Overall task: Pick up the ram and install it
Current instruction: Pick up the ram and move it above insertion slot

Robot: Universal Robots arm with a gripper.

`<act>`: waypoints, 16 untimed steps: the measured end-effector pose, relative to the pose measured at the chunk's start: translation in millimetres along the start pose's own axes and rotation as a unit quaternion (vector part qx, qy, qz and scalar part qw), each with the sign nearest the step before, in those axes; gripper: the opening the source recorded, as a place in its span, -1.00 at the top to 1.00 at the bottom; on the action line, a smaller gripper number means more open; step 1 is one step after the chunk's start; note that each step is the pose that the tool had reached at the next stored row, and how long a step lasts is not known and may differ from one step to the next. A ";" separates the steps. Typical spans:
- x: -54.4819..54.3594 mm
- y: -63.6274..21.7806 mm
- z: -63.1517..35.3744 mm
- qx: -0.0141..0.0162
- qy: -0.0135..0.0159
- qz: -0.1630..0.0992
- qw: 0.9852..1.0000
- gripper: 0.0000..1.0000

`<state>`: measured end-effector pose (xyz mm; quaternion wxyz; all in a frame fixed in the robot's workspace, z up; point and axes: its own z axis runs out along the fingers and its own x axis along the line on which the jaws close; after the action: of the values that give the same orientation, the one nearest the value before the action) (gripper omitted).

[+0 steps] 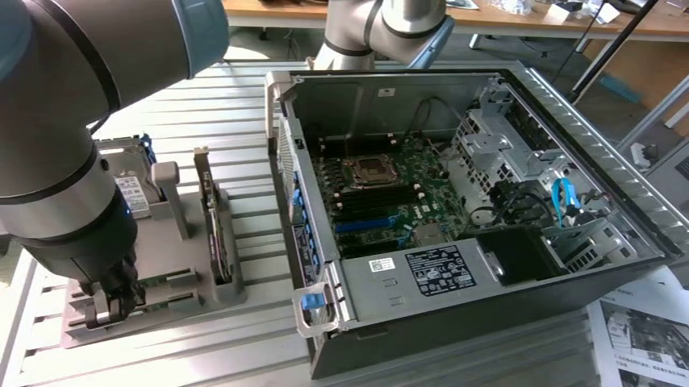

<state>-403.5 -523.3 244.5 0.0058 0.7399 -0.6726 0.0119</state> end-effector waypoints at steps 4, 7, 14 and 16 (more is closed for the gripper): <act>0.6 0.1 5.1 0.000 0.000 -0.003 1.000 0.79; 1.0 0.2 9.3 0.000 0.000 -0.006 1.000 0.79; 1.5 0.4 18.2 0.000 0.000 -0.010 1.000 0.79; 1.7 0.4 20.6 -0.001 0.000 -0.011 1.000 0.79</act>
<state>-403.5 -525.5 224.0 0.0062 0.7474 -0.6642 0.0114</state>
